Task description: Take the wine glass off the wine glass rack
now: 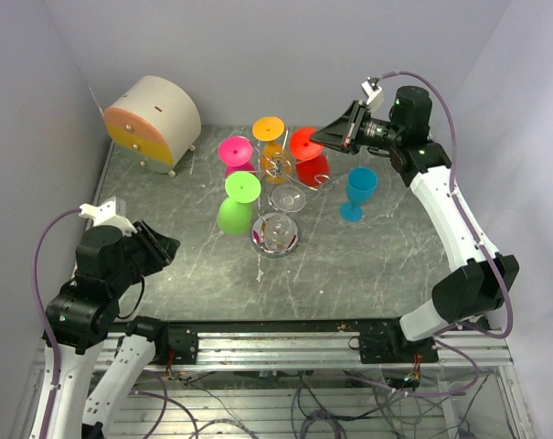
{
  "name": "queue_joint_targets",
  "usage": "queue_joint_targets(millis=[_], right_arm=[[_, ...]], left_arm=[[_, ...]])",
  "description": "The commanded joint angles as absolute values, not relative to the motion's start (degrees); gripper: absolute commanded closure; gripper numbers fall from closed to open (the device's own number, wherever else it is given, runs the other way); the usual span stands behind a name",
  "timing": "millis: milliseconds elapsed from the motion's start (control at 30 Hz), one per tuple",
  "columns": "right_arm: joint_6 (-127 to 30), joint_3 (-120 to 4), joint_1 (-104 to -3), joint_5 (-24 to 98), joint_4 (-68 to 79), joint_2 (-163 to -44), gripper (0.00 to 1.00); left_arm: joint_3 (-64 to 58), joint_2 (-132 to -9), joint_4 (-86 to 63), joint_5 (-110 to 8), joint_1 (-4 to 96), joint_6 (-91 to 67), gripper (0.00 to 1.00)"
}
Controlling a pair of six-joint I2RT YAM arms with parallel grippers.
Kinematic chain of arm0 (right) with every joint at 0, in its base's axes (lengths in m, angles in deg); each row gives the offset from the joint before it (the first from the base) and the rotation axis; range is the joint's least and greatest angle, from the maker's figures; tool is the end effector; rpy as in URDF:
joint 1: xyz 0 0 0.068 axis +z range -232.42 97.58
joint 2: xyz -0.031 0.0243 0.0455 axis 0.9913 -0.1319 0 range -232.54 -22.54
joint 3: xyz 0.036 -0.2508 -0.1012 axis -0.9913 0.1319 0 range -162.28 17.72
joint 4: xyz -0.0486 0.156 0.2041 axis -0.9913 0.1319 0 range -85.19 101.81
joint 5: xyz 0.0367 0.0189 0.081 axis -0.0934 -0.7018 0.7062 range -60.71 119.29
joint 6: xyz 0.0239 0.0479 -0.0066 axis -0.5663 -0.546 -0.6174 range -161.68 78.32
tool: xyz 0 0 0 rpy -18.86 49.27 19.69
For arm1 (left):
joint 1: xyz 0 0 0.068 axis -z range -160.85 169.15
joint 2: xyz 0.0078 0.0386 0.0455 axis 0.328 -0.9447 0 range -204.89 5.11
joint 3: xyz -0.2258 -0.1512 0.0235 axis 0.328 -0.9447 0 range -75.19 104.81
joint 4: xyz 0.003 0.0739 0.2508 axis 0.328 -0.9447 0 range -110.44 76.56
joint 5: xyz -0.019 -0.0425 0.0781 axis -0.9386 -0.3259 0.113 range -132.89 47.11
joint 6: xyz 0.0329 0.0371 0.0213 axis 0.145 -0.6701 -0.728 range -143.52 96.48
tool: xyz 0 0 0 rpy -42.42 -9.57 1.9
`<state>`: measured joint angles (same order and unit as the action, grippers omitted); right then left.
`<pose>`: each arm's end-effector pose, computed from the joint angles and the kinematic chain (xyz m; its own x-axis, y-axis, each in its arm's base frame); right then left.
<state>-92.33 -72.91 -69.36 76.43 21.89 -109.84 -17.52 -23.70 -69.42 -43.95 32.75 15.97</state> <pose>0.3292 0.1032 0.4280 -0.8019 0.3540 -0.4813 -0.3582 0.3598 0.8615 0.0697 -0.0175 0.3615 -0.5018 -0.5328 -0.6815 -0.0881 0.8152 -0.5725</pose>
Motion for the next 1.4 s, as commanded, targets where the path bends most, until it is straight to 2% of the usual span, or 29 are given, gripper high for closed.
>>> queue_joint_targets(millis=[0, 333, 567, 833, 933, 1033, 1200, 1367], right_arm=[[-90.98, -76.82, -68.62, 75.84, 21.91, -111.93, 1.0], [-91.94, -82.01, -68.35, 75.25, 18.58, -119.58, 1.0], [-86.69, -88.61, -68.4, 67.42, 22.27, -122.11, 1.0], [-72.89, -92.76, -67.45, 56.03, 25.54, -115.98, 1.0], [-59.25, -91.88, -60.81, 48.4, 26.49, -109.38, 1.0], [-46.49, -88.62, -46.29, 35.99, 27.43, -102.98, 1.0], [-35.34, -80.21, -29.38, 21.83, 26.87, -93.72, 1.0], [-28.95, -77.48, -18.8, 13.71, 29.05, -89.47, 1.0]], left_arm=[[-17.25, -23.25, -69.02, -43.28, 32.86, 16.12, 0.58], [-15.43, -23.41, -69.98, -42.61, 32.86, 15.85, 0.58], [-14.13, -23.66, -70.15, -42.93, 32.85, 16.16, 0.58], [-8.79, -25.47, -69.8, -44.96, 32.85, 17.45, 0.55], [-5.57, -27.05, -68.33, -48.64, 32.85, 19.22, 0.48], [-2.77, -29.31, -65.82, -53.07, 32.86, 22.38, 0.43], [1.75, -33.53, -60.14, -61.81, 32.86, 29.72, 0.39], [6.92, -36.84, -56.79, -68.83, 32.86, 39.49, 0.36]])
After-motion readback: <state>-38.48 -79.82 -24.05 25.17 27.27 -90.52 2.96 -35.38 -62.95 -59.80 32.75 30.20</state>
